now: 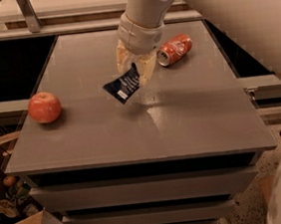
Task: Move rxbar blueberry near apple
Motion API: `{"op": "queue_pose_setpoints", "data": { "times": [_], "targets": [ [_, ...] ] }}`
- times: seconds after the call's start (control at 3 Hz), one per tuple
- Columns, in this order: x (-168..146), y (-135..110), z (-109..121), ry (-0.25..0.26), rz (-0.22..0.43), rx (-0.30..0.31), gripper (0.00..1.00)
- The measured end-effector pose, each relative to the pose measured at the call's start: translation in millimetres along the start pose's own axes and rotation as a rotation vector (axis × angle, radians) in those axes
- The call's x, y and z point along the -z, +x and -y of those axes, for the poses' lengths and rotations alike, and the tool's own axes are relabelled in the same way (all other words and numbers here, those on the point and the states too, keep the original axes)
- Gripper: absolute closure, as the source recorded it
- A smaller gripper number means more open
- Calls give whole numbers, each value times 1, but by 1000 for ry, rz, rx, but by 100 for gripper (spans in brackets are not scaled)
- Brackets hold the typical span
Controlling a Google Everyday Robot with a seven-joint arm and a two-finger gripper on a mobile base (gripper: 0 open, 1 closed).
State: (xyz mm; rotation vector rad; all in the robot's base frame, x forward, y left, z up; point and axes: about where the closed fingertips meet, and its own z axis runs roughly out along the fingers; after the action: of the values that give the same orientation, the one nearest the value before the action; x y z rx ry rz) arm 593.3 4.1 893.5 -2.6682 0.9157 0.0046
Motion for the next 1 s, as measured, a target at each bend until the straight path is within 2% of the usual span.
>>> {"op": "queue_pose_setpoints", "data": {
  "times": [0.33, 1.0],
  "targets": [
    [-13, -25, 19, 3, 67, 96, 100],
    [-24, -66, 56, 24, 141, 222, 100]
  ]
}}
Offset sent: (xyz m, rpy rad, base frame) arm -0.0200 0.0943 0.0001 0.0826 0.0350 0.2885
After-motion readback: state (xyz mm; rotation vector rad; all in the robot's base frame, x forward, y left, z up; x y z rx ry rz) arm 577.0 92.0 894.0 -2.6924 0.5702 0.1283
